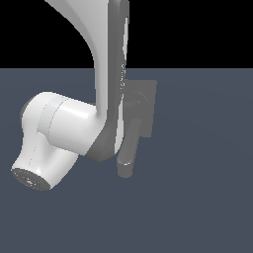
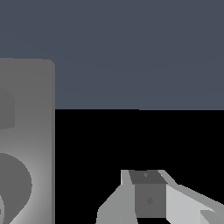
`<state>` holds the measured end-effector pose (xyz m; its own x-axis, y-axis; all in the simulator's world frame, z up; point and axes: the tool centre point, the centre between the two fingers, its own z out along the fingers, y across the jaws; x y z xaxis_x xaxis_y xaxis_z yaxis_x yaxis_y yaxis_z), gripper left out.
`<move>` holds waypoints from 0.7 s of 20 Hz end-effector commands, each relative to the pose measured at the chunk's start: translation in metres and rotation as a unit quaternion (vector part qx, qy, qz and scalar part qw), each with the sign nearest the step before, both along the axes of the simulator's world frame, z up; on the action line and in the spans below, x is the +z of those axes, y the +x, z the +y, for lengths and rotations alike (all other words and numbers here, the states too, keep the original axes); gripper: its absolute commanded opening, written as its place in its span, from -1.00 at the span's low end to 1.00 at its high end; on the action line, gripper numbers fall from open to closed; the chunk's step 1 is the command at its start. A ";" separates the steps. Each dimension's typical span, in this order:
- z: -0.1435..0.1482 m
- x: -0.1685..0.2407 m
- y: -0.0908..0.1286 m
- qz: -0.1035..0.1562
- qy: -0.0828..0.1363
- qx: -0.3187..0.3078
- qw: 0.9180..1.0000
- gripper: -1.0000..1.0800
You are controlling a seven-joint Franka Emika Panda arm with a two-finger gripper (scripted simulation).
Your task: Turn on the faucet by rotating a designated handle.
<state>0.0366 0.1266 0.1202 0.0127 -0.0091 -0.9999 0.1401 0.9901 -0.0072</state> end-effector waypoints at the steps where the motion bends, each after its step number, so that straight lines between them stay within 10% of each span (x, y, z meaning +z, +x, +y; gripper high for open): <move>1: -0.002 0.001 0.000 -0.001 -0.001 -0.002 1.000 -1.00; 14: -0.029 -0.002 -0.006 0.008 -0.009 -0.027 1.000 -1.00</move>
